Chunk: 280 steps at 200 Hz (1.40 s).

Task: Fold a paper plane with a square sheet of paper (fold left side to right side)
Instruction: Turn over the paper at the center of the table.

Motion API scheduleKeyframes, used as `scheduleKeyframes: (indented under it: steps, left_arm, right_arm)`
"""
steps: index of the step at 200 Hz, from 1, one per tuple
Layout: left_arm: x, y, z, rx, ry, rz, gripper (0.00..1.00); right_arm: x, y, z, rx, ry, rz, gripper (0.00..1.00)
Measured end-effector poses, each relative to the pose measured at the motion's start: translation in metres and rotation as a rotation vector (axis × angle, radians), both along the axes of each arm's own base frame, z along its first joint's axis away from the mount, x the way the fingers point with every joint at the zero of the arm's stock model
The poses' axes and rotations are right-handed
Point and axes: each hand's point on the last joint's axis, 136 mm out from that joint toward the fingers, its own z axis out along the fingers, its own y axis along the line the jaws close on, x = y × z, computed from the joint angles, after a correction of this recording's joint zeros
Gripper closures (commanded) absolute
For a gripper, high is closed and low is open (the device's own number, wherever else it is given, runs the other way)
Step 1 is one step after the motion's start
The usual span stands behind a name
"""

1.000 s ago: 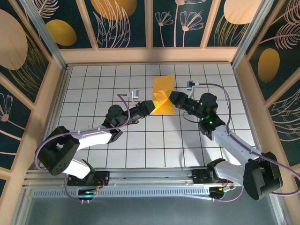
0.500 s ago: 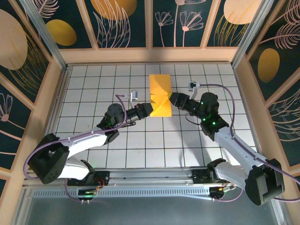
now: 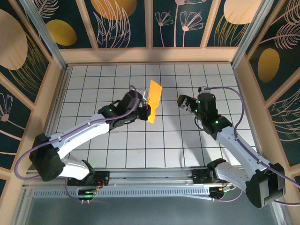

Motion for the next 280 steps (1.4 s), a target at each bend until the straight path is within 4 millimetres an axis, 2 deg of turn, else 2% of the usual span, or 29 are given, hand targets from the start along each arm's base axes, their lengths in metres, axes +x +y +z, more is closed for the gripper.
scheduleKeyframes:
  steps: [31, 65, 105, 125, 158, 226, 280]
  left_arm:
    - [-0.007, 0.026, -0.034, 0.353, 0.019, 0.103, 1.00]
    - [-0.012, 0.058, -0.059, 0.707, -0.015, 0.215, 1.00]
    - [-0.022, 0.073, -0.101, 0.952, 0.005, 0.245, 1.00]
    - [-0.025, 0.072, -0.114, 0.958, 0.028, 0.247, 1.00]
    - [-0.030, 0.059, -0.130, 0.871, 0.077, 0.243, 1.00]
    - [-0.034, 0.015, -0.155, 0.661, 0.171, 0.204, 0.72]
    - [-0.033, -0.015, -0.159, 0.528, 0.215, 0.157, 0.48]
  right_arm:
    - [-0.003, -0.019, -0.019, -0.055, 0.040, -0.071, 0.01]
    - [-0.004, -0.034, -0.033, -0.082, 0.065, -0.120, 0.01]
    - [-0.009, -0.041, -0.043, -0.090, 0.082, -0.133, 0.01]
    - [-0.011, -0.043, -0.046, -0.090, 0.087, -0.139, 0.01]
    - [-0.011, -0.045, -0.050, -0.084, 0.096, -0.138, 0.01]
    - [-0.013, -0.040, -0.057, -0.064, 0.112, -0.105, 0.01]
    - [-0.014, -0.035, -0.060, -0.051, 0.121, -0.076, 0.01]
